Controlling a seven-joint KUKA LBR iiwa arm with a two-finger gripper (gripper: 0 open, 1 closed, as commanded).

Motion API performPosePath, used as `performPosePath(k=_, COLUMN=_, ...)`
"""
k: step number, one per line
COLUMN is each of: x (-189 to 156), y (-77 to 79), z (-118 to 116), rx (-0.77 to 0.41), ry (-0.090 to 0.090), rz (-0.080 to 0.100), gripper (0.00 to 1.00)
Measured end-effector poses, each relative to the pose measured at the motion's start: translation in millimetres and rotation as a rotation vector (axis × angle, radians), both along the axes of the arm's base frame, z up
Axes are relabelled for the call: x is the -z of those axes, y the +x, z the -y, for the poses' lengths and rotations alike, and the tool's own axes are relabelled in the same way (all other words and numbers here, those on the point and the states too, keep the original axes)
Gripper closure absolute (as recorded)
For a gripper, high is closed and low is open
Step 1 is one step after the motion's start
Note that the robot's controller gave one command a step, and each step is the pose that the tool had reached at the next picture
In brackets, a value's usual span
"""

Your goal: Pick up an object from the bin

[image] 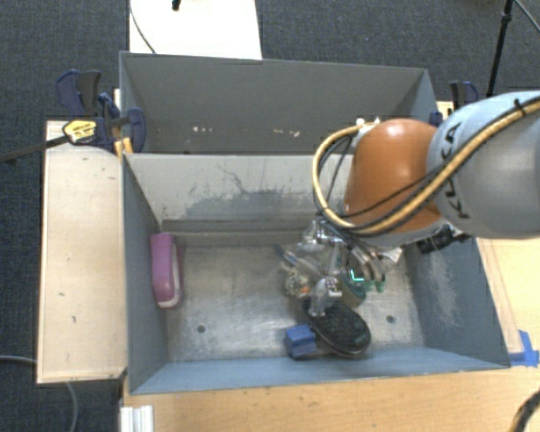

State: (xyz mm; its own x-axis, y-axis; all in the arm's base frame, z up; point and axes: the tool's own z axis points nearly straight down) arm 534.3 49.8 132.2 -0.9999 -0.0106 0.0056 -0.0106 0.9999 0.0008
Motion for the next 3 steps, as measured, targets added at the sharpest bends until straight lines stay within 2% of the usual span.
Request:
performPosePath(k=1, x=58.1, y=53.7, z=9.6, rx=0.225, ry=0.003, rz=0.005, gripper=0.00)
performPosePath(k=2, x=56.0, y=56.0, z=10.0, rx=0.225, ry=0.004, rz=0.017, gripper=1.00)
performPosePath(k=3, x=-121.3, y=37.4, z=-21.0, rx=-0.002, ry=0.001, rz=0.016, gripper=1.00)
